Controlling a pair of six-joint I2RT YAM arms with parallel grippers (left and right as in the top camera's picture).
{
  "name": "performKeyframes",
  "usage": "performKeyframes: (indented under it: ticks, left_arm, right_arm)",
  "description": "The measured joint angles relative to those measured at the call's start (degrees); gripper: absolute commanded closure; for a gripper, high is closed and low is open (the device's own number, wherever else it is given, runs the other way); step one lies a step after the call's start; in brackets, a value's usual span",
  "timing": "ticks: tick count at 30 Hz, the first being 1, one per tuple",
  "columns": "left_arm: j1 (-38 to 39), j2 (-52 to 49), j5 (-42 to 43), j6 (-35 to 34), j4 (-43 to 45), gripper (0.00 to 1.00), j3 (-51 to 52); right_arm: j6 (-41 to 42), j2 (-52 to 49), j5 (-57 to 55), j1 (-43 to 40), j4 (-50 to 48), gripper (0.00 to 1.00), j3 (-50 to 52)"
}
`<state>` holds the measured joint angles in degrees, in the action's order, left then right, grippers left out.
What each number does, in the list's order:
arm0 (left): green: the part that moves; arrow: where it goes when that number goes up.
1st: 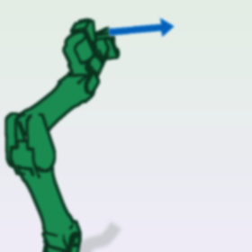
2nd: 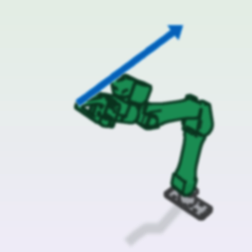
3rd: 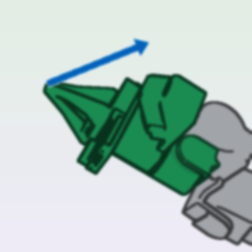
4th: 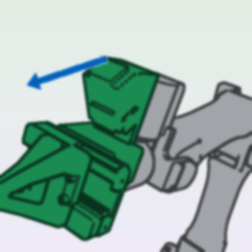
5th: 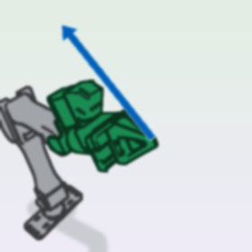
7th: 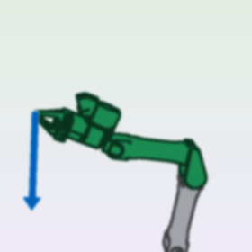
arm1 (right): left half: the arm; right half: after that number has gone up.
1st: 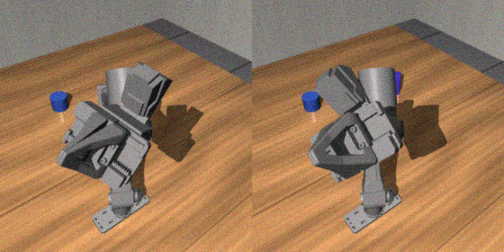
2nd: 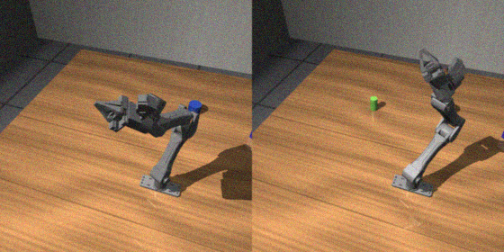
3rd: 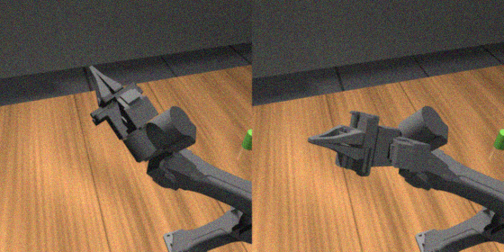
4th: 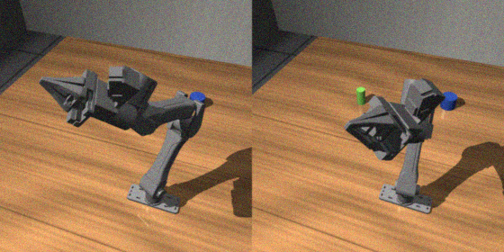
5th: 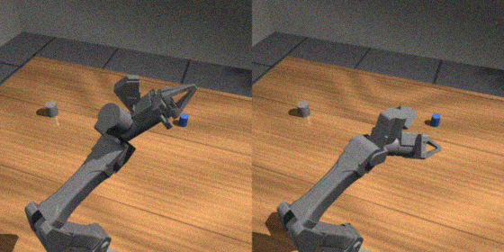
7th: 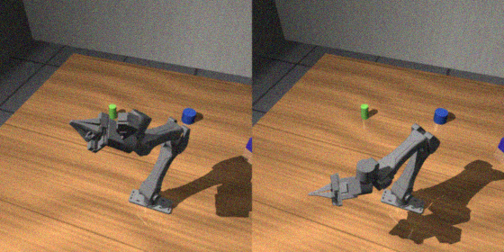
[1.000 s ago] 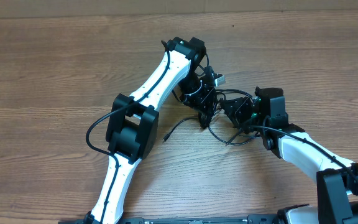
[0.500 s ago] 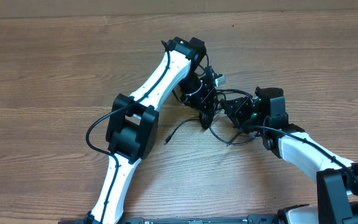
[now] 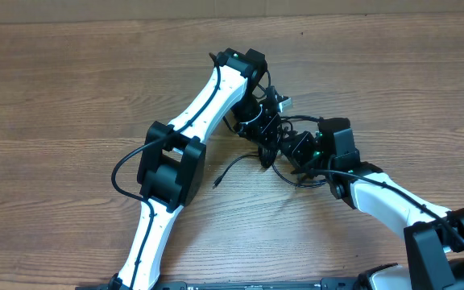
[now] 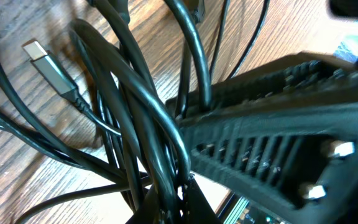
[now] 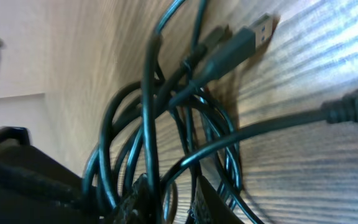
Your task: Untangle cables
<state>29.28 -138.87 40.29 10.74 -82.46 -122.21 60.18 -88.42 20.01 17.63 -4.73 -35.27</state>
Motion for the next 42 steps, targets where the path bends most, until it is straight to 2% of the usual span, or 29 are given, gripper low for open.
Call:
performKeyframes:
  ticks: [3, 7, 17, 25, 33, 42]
  left_arm:
    - [0.00, -0.02, 0.04, -0.02, 0.00, 0.96, 0.00]
    - [0.00, 0.00, 0.04, -0.02, 0.02, 0.96, 0.00]
    - [0.00, 0.00, -2.08, -1.81, -0.24, 0.96, 0.00]
    - [0.00, 0.00, -11.87, -8.15, -1.09, 0.96, 0.00]
    - [0.00, 0.00, -19.26, -11.93, -1.75, 0.96, 0.00]
    - [0.00, 0.00, -21.33, -12.20, -1.77, 0.96, 0.00]
  right_arm:
    - [-0.02, 0.00, -1.70, 0.15, 0.79, 0.81, 0.00]
    - [-0.07, 0.00, -3.13, 0.13, 1.64, 0.96, 0.00]
    - [-1.64, 0.00, -3.17, -0.37, -0.09, 0.96, -0.07]
    - [-4.04, 1.97, 7.52, -9.64, -1.22, 0.96, -1.73]
    - [-8.87, 9.94, 14.34, -16.61, 9.05, 0.96, -4.70]
    - [-17.22, 14.19, 13.55, -25.18, 20.87, 0.96, -5.11]
